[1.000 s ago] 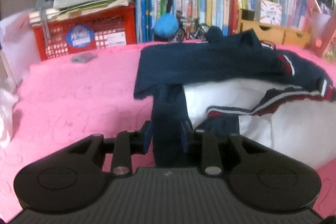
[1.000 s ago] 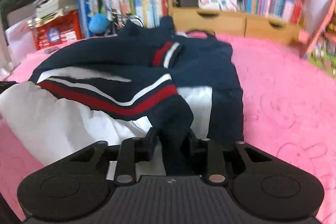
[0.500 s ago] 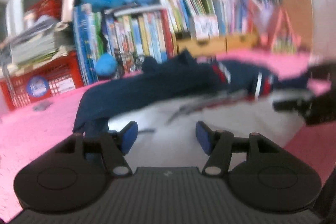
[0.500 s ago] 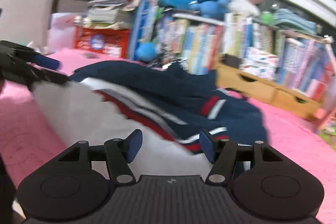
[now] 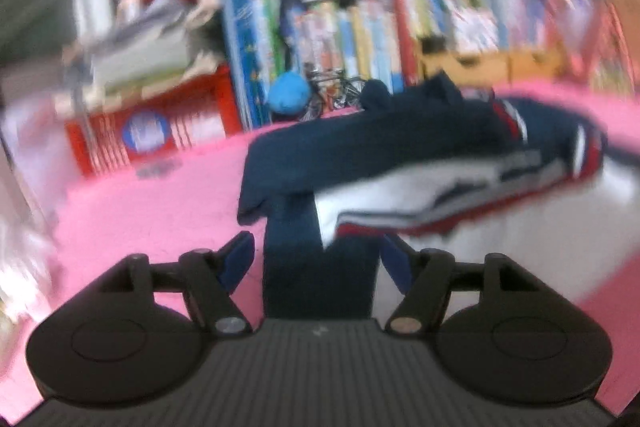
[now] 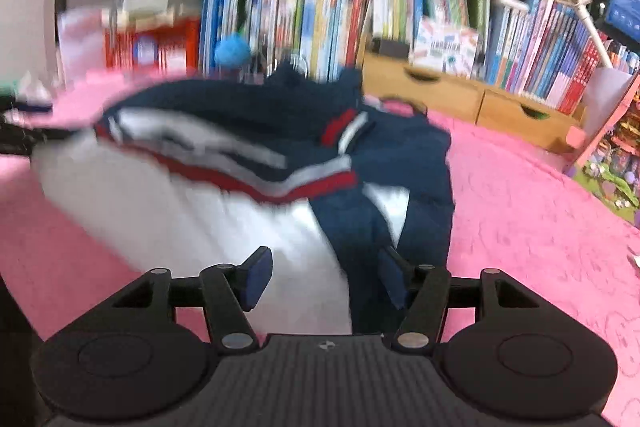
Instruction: Fold clothes
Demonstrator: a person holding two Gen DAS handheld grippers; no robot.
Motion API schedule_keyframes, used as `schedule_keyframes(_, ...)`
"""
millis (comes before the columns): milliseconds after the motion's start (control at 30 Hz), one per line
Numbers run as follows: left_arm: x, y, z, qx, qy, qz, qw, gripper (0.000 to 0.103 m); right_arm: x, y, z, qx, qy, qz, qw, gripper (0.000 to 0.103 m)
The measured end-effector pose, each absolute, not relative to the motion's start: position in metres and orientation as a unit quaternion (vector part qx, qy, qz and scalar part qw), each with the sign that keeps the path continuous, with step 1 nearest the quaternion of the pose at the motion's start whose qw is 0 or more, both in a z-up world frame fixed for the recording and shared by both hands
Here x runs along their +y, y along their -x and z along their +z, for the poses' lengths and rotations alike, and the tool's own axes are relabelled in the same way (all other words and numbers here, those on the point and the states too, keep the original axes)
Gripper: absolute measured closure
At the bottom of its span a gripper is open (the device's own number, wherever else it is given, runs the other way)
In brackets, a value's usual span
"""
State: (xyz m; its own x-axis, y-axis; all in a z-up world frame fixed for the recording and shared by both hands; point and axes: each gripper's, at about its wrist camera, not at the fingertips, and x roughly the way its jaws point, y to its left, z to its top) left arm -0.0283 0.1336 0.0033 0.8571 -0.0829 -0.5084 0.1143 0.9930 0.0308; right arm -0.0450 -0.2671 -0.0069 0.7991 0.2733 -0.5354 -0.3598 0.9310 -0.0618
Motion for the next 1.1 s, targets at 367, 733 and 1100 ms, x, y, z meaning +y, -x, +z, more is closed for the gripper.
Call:
schedule_keyframes(367,0.135,-0.01,-0.022,0.332,0.034,-0.089,0.939,0.06,-0.248,-0.037,-0.035,0.332,0.066,0.201,0.919,0.04)
schedule_keyframes(733,0.134,-0.027,0.078,0.163,-0.019,-0.096,0.982,0.081,-0.267,-0.006,0.043,0.213,-0.016,0.246,0.946,0.086)
schedule_keyframes(1100,0.091,-0.263,0.02,0.229,-0.112,0.009,0.967,0.079,-0.228,-0.215,0.049,0.185,0.075,0.105,0.974,0.084)
